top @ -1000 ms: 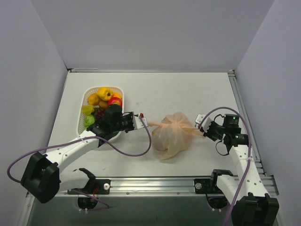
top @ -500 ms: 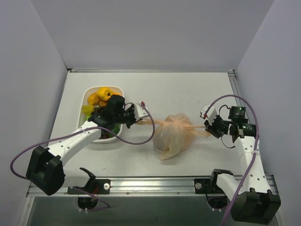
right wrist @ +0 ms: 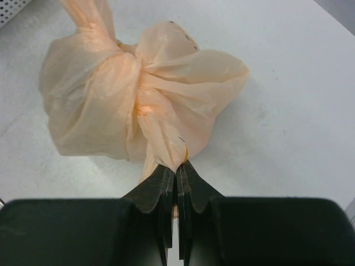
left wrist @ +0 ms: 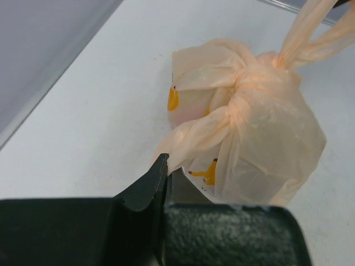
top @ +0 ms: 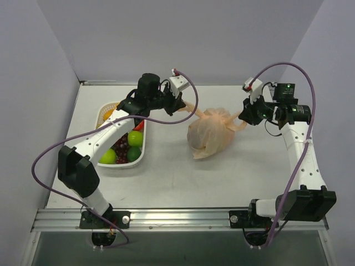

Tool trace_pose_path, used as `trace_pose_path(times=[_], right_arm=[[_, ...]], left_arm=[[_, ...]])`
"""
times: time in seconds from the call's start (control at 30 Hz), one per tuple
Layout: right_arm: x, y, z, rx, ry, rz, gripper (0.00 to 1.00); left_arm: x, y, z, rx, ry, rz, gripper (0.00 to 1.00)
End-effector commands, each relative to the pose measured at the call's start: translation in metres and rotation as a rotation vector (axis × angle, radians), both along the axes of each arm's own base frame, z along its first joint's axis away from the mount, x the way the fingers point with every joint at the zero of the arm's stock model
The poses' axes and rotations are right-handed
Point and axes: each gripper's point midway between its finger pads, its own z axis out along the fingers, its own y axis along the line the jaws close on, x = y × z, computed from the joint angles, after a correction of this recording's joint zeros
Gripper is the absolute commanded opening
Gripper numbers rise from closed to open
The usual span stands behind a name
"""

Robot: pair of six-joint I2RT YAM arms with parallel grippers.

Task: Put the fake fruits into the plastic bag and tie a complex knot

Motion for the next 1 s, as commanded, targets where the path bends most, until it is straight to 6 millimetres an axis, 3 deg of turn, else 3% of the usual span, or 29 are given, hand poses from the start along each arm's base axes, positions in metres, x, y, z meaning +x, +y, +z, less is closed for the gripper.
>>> trace_pose_path(times=[0.0, 0.1, 0.13, 0.17, 0.23, 0.3, 0.33, 0.4, 0.43, 0.57, 0.6, 0.7, 0.73, 0.77, 0.87, 0.9, 0.97], right_arm=[[0.026, 0.021, 0.021, 0.063, -0.019, -0.004, 0.0], [0.058, 0.04, 0.023, 0.04, -0.049, 0.011, 0.0], [0.072, 0.047, 0.012, 0.04, -0.023, 0.013, 0.0], [0.088, 0.051, 0.025, 0.057, -0.065, -0.009, 0.0], [0.111, 0.062, 0.015, 0.072, -0.044, -0.021, 0.0], [0.136, 0.068, 0.026, 0.108, -0.083, -0.06, 0.0], [0.149, 0.072, 0.011, 0.113, -0.052, -0.068, 0.0], [0.166, 0.08, 0.014, 0.151, -0.047, -0.089, 0.0], [0.176, 0.083, -0.006, 0.156, -0.004, -0.098, 0.0], [0.181, 0.103, -0.029, 0.163, 0.057, -0.075, 0.0], [0.178, 0.109, -0.033, 0.156, 0.064, -0.057, 0.0], [0.164, 0.114, -0.041, 0.13, 0.095, -0.035, 0.2], [0.158, 0.112, -0.037, 0.127, 0.091, -0.033, 0.39], [0.154, 0.11, -0.034, 0.121, 0.091, -0.034, 0.46], [0.141, 0.099, -0.016, 0.085, 0.05, -0.047, 0.68], [0.137, 0.096, -0.011, 0.079, 0.038, -0.049, 0.7], [0.125, 0.084, 0.007, 0.075, 0.01, -0.067, 0.75]], left_arm=[[0.033, -0.004, 0.044, -0.089, -0.059, 0.076, 0.0], [0.07, 0.005, 0.049, -0.075, -0.138, 0.161, 0.0], [0.084, 0.01, 0.041, -0.061, -0.143, 0.204, 0.0], [0.098, 0.019, 0.048, -0.079, -0.168, 0.24, 0.0], [0.115, 0.028, 0.043, -0.081, -0.167, 0.282, 0.0], [0.129, 0.039, 0.041, -0.076, -0.181, 0.307, 0.0], [0.134, 0.041, 0.033, -0.063, -0.178, 0.312, 0.0], [0.14, 0.048, 0.013, -0.019, -0.171, 0.318, 0.0], [0.144, 0.05, -0.002, -0.001, -0.152, 0.325, 0.0], [0.149, 0.061, -0.034, 0.004, -0.06, 0.356, 0.04], [0.146, 0.059, -0.038, -0.011, -0.035, 0.339, 0.07], [0.134, 0.051, -0.034, -0.053, 0.0, 0.275, 0.33], [0.129, 0.049, -0.028, -0.065, -0.001, 0.259, 0.4], [0.126, 0.049, -0.025, -0.073, 0.012, 0.259, 0.58], [0.117, 0.052, -0.004, -0.09, 0.022, 0.264, 0.8], [0.115, 0.054, 0.001, -0.087, 0.023, 0.267, 0.97], [0.105, 0.061, 0.015, -0.071, 0.038, 0.276, 0.97]])
